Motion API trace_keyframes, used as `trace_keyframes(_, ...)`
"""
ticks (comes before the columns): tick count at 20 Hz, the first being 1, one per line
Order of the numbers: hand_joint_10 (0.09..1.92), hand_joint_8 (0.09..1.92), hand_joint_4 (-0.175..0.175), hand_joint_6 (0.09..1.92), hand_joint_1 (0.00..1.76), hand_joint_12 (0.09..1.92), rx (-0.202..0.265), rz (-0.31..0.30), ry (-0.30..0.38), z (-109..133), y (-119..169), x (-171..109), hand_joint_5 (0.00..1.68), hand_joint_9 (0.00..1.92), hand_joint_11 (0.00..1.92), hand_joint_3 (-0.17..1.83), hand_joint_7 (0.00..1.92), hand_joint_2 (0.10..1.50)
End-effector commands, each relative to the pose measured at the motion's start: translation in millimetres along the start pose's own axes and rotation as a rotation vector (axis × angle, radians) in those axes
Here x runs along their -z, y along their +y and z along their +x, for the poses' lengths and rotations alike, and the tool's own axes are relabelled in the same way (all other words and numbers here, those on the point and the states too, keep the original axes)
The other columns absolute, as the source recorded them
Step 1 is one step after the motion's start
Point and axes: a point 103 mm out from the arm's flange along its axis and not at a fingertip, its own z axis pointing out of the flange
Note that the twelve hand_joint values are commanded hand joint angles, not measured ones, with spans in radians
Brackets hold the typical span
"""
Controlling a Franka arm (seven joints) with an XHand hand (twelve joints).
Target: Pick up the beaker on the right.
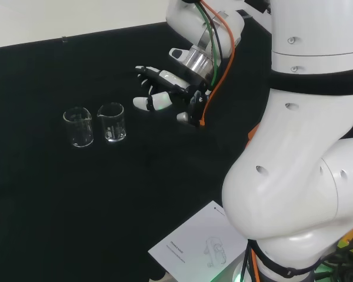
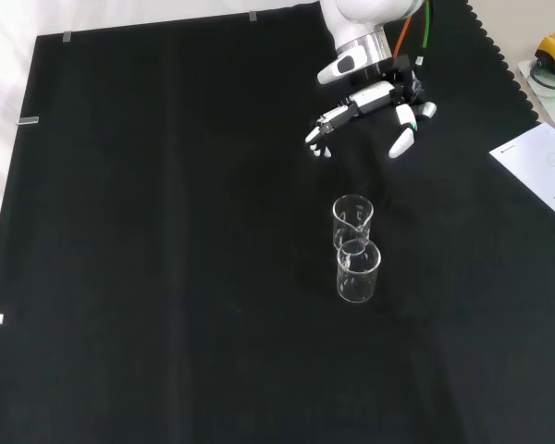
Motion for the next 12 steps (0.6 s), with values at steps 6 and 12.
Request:
trace_keyframes(6, 0.99, 0.87, -0.14, 0.09, 0.76, 1.43, -0.005, 0.018, 0.049, -0.9, -2.8, -6.0, 0.18, 0.2, 0.32, 0.98, 0.06, 0.34)
trace_keyframes(12, 0.98, 0.87, -0.142, 0.09, 0.76, 1.43, -0.012, 0.027, 0.085, 1.3, -4.1, -9.2, 0.19, 0.2, 0.32, 0.98, 0.07, 0.34)
